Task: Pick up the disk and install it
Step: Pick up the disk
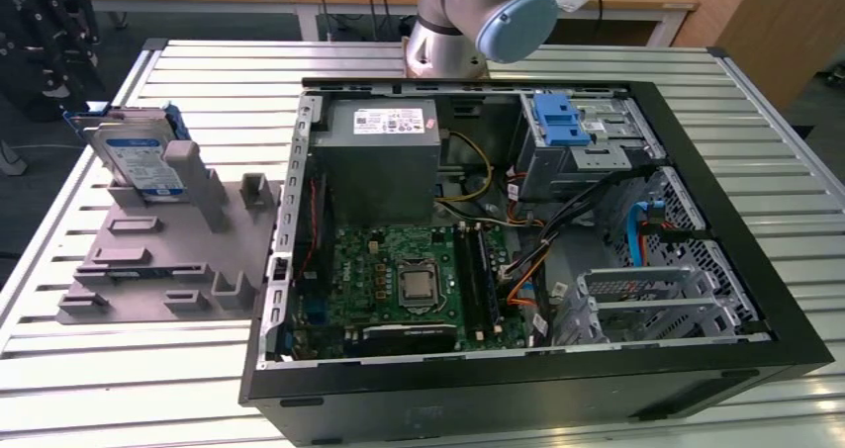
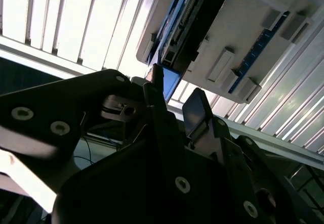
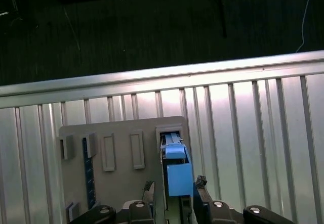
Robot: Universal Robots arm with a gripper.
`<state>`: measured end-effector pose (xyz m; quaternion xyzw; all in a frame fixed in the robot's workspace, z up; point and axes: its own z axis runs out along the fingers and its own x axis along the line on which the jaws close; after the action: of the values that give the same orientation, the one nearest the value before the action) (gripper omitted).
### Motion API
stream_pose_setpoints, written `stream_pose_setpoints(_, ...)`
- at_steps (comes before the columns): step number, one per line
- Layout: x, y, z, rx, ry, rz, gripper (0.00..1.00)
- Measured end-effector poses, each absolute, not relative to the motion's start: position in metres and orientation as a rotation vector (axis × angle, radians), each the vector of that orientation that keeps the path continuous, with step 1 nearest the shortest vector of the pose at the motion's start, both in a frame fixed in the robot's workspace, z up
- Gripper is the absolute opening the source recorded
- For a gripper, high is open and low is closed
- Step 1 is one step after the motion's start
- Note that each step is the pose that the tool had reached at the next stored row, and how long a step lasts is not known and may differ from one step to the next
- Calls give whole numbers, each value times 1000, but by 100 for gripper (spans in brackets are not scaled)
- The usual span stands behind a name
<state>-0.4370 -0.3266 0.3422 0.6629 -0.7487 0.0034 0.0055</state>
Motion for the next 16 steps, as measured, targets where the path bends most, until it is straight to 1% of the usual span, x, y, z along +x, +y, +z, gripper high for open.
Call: stream_pose_setpoints(16,-440,-327,334,2134,-2291,10,43)
